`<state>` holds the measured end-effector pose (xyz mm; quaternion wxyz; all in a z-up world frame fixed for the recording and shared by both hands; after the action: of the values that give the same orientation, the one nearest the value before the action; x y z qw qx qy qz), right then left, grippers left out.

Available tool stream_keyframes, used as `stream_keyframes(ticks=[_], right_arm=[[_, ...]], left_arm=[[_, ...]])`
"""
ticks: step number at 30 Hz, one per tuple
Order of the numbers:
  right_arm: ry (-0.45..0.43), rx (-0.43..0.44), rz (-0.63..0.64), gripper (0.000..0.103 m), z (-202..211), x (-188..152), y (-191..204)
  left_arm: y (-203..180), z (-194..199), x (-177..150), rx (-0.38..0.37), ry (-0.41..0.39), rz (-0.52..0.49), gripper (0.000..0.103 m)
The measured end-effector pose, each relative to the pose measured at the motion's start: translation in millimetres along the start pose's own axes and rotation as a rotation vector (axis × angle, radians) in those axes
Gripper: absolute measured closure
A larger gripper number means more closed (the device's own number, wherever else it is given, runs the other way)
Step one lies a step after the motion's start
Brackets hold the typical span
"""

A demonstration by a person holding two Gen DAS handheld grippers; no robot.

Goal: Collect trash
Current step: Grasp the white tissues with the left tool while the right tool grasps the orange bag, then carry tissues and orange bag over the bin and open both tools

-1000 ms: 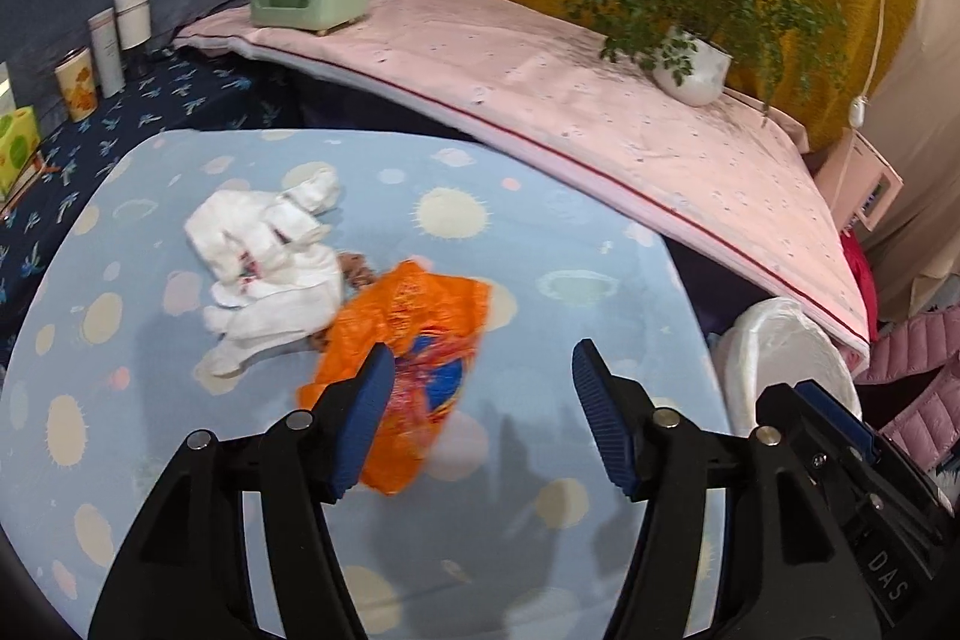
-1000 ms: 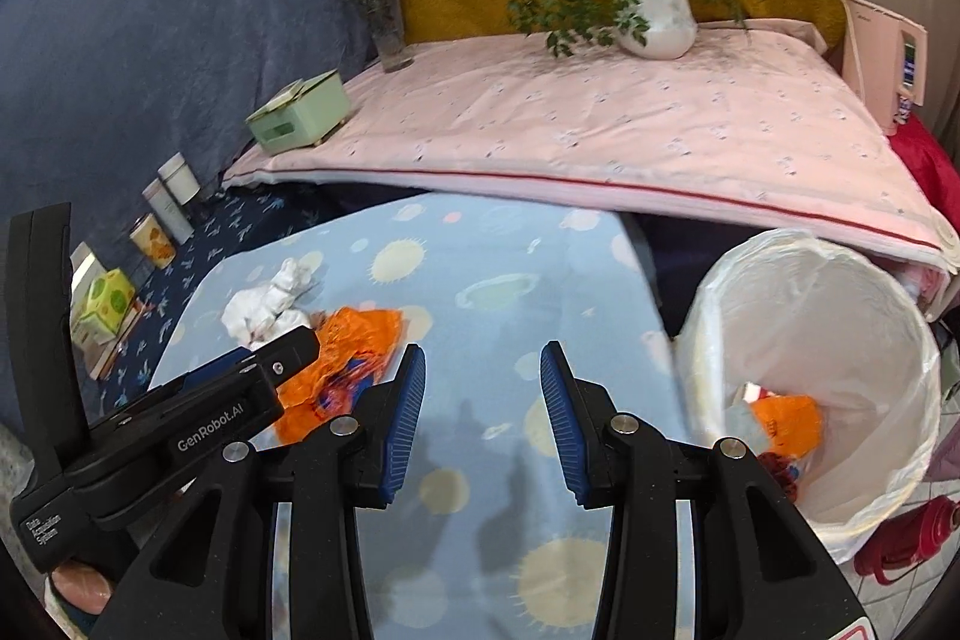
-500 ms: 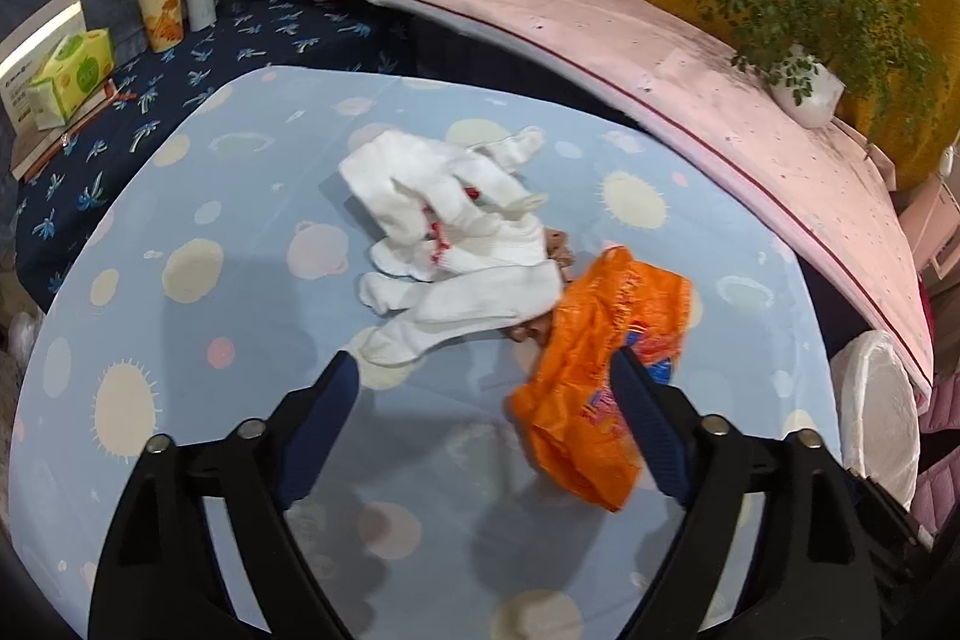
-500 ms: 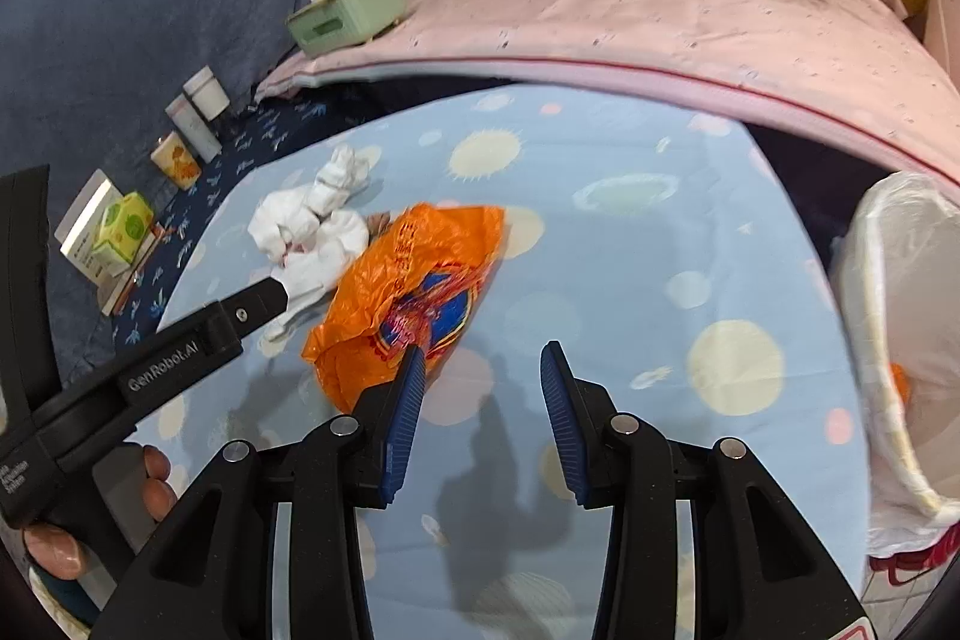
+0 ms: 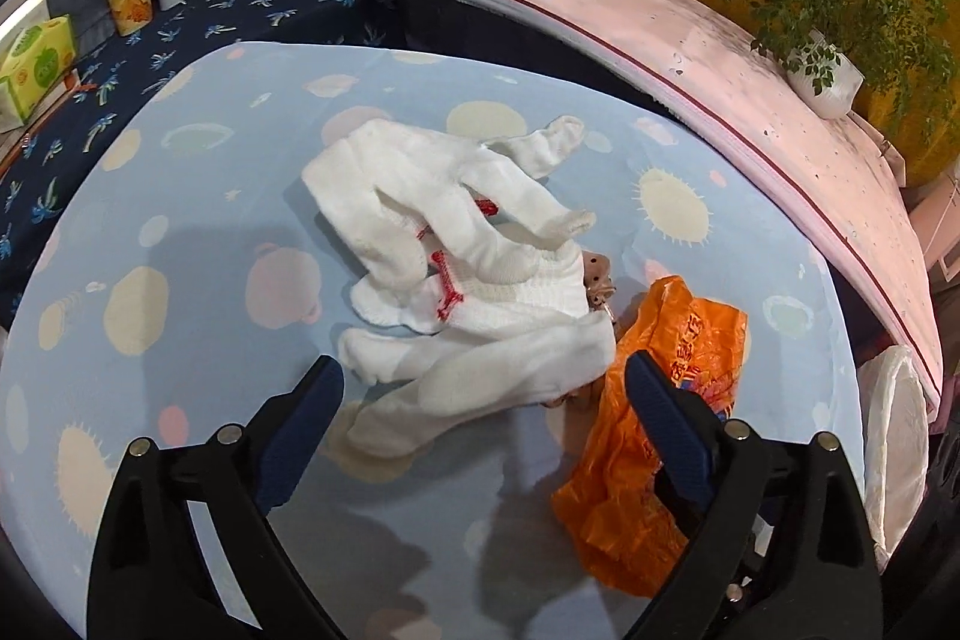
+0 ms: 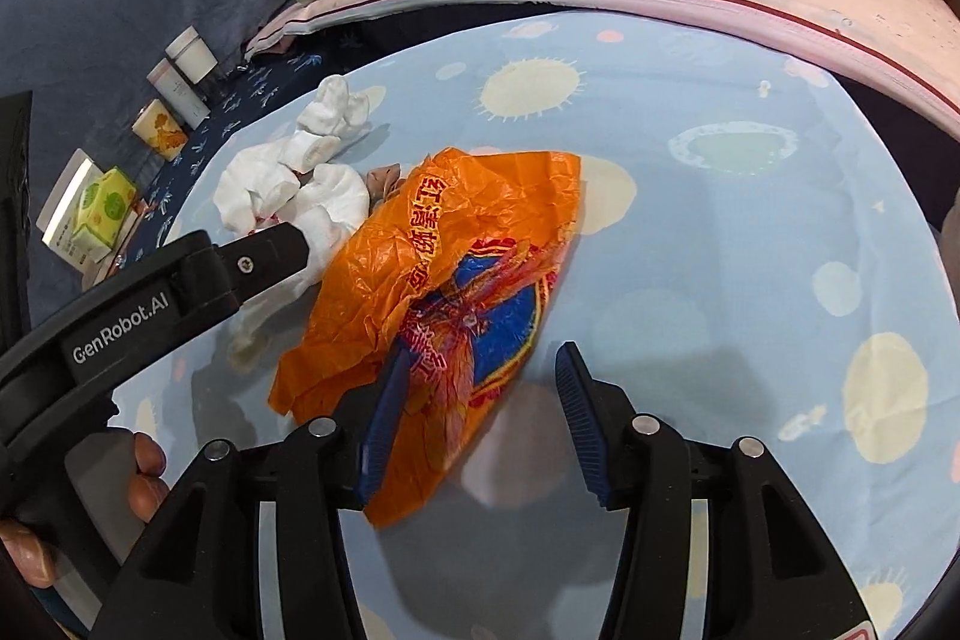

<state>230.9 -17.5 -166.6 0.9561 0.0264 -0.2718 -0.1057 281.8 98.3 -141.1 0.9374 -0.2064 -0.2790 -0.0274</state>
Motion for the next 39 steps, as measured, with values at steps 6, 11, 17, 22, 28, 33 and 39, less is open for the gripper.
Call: stream_keyframes(ticks=[6,11,17,22,28,33,39], right_arm=[[-0.028,-0.049,0.059,0.066,-5,2,9],[-0.039,-0.076,0.073,0.087,-4,1,4],[-0.017,-0.04,0.046,0.099,3,-3,-7],[-0.048,-0.038,0.029,0.099,24,-6,-16],[-0.12,-0.044,-0.024,0.1,63,1,-41],[-0.187,-0.053,-0.063,0.1,96,10,-65],[-0.258,-0.068,-0.119,0.1,134,16,-100]], left_arm=[[0,-14,-7,-0.044,0.051,-0.008,0.058],[-6,-20,-17,-0.069,0.089,-0.011,0.094],[-17,-11,-25,-0.071,0.077,-0.023,0.098],[-34,6,-29,-0.087,0.057,-0.042,0.098],[-65,30,-31,-0.116,0.025,-0.079,0.098],[-101,48,-34,-0.143,0.0,-0.128,0.098],[-151,64,-39,-0.186,-0.022,-0.189,0.098]])
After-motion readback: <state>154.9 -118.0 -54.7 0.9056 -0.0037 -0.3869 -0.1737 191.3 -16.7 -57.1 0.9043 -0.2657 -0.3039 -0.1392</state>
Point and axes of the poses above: each gripper's, at about its wrist camera, not at the fingertips, and z roughly against the way its jaws point, y to its left, x to its top, the point moved 6 cm from there along -z, roughly the way its jaws point, and after that the axes turned 12 degrees about -x, right-handed, at the moved point
